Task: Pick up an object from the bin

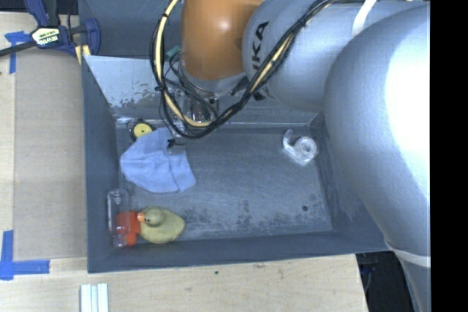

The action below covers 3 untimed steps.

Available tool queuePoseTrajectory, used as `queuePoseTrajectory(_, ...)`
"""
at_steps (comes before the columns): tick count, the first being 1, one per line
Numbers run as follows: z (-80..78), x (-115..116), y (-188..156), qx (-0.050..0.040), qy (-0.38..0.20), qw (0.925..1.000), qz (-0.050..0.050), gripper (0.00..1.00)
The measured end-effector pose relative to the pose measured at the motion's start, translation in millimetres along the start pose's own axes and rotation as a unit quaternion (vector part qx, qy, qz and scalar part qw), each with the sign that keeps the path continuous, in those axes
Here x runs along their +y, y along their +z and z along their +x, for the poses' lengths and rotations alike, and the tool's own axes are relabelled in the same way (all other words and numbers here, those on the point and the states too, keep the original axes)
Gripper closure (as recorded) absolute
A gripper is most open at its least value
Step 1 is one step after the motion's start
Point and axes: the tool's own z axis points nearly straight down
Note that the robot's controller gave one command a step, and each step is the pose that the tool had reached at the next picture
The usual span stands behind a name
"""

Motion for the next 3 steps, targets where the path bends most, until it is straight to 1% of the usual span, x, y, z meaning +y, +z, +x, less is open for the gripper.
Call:
queuePoseTrajectory(1, 0.0, 0, 0, 0.0000, 0.000, 1.0000, 0.000, 0.00)
queuePoseTrajectory(2, 8.7, -3, 77, 0.0007, -0.045, 0.9990, 0.000, 0.00)
queuePoseTrajectory(3, 5.4, -5, 74, -0.0025, 0.030, 0.9995, -0.001, 1.00)
